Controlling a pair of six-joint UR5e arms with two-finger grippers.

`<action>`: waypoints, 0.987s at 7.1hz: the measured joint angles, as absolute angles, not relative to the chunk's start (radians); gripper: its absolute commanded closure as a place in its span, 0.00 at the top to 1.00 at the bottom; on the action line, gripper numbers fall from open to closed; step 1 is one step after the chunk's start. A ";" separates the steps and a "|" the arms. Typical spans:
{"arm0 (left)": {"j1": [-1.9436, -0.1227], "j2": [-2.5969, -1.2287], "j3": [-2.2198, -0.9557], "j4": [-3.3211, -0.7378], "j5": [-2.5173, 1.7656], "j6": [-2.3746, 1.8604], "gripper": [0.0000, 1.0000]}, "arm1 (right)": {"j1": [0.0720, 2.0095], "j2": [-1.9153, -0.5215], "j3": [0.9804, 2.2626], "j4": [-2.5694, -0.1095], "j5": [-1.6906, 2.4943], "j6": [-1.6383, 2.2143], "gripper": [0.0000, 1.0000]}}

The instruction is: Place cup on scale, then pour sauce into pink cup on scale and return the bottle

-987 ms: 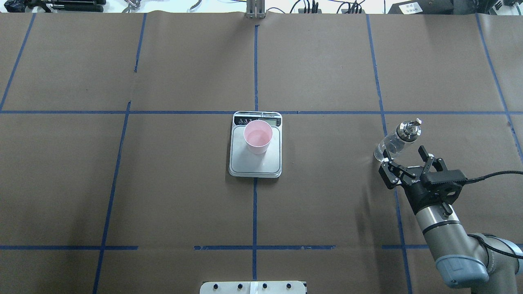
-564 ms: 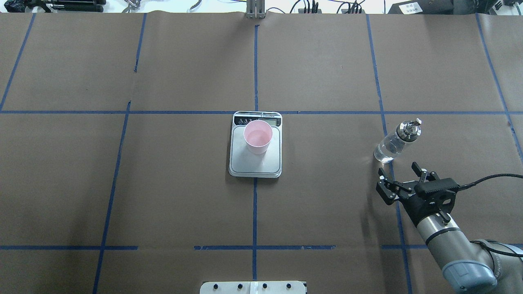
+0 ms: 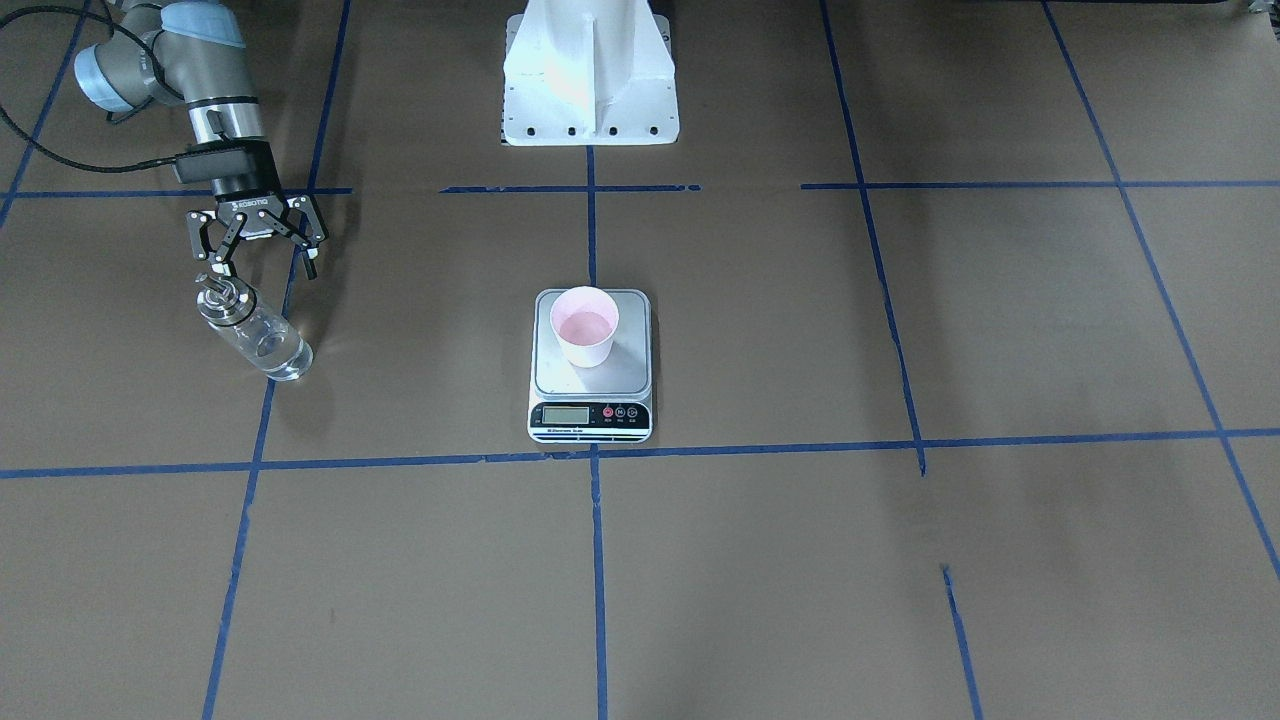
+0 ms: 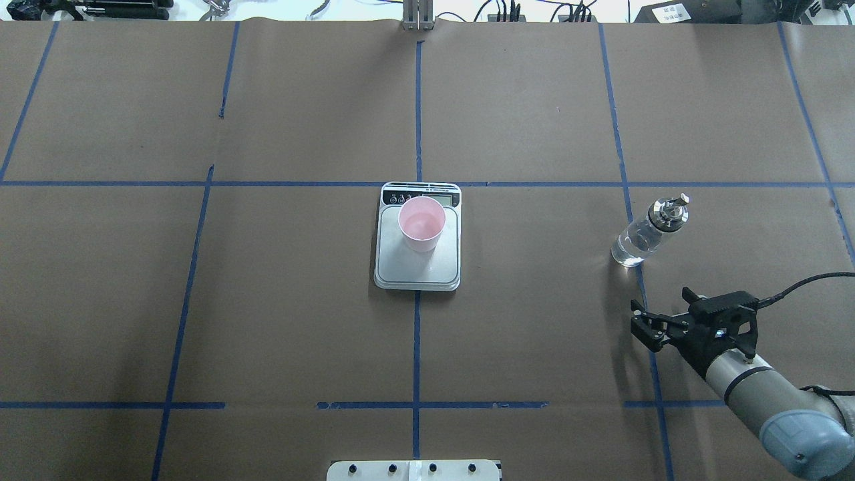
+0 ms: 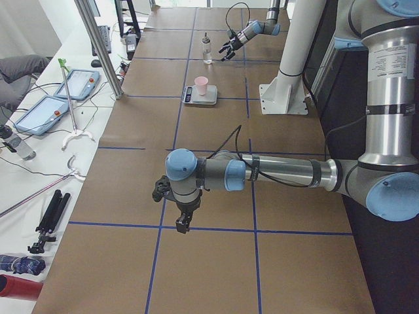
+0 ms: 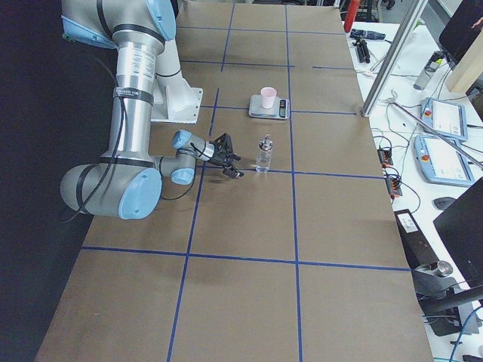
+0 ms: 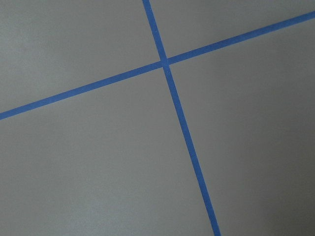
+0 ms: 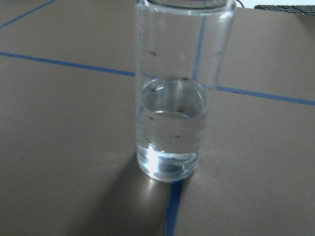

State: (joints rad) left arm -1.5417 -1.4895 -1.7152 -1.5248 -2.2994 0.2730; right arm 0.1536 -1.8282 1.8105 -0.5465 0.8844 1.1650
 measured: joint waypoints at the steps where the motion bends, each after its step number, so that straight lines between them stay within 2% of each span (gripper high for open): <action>1: -1.542 -1.490 -1.716 -1.525 -2.300 0.273 1.00 | 0.212 -1.864 1.837 -0.545 0.973 1.152 1.00; 4: -1.541 -1.491 -1.718 -1.525 -2.301 0.273 1.00 | 0.527 -1.905 1.853 -0.538 1.340 0.972 1.00; 7: -1.540 -1.492 -1.718 -1.525 -2.301 0.273 1.00 | 1.015 -1.877 1.746 -0.555 1.827 0.593 1.00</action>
